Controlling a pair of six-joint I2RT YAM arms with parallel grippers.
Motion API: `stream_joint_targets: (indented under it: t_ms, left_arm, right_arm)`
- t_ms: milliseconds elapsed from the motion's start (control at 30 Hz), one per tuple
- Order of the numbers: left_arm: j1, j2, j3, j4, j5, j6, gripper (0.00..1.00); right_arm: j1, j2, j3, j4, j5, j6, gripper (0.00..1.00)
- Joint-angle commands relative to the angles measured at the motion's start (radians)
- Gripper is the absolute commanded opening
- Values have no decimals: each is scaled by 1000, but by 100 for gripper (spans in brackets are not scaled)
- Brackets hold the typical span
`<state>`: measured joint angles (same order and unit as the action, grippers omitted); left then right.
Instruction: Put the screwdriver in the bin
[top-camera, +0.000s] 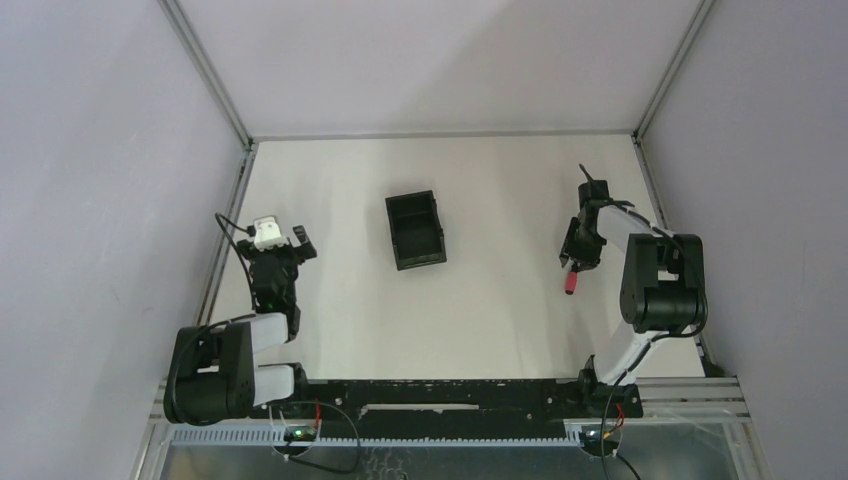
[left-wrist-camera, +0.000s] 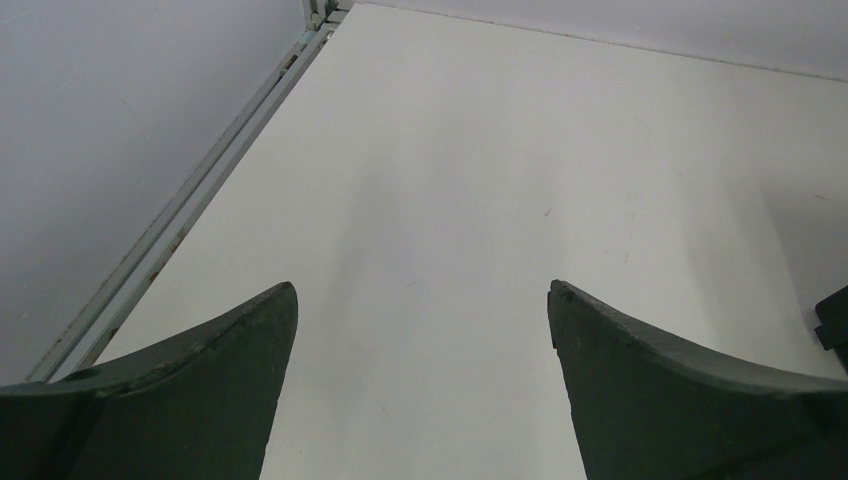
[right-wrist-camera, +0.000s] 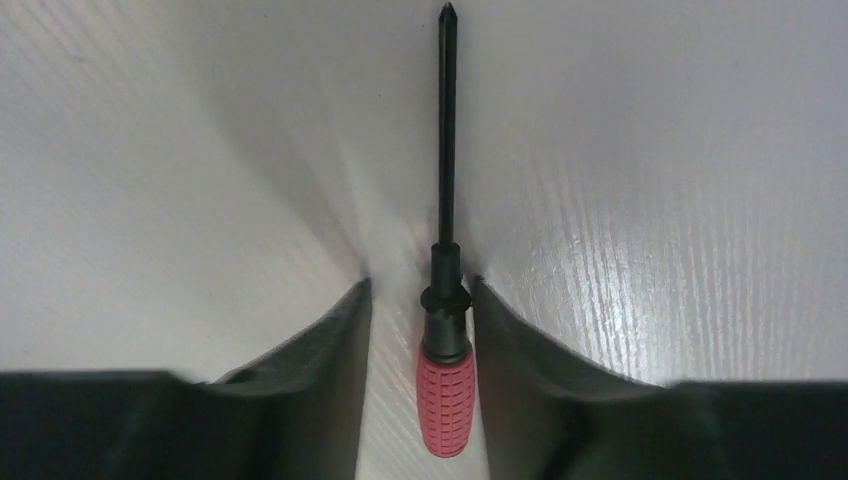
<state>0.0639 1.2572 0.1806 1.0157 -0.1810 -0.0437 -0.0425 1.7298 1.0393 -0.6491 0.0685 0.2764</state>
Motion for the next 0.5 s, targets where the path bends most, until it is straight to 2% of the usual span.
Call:
stream_joint_targets:
  t_ms: [0,33,67,167,300,467]
  left_arm:
    - [-5,1,13,40,-2,16,100]
    - [-4,0,13,40,-2,16,100]
    - [-4,1,13,40,-2,17,100]
    - [-4,1,14,40,-2,16,100]
    - [-5,1,14,40,-2,17,100]
    - [-4,1,13,40,-3,17,100]
  right_arm:
    - [8,-1,-30,27,-15,10,30]
    - [11,-12,-26,25,-8,9,10]
    - [15,-29,-17,20,-5,10,0]
    - [17,-73,80,-58,-10,-10,0]
    - [18,-120,295,-236,-17,-38,0]
    - [19,-52,614,-522,21,-77,0]
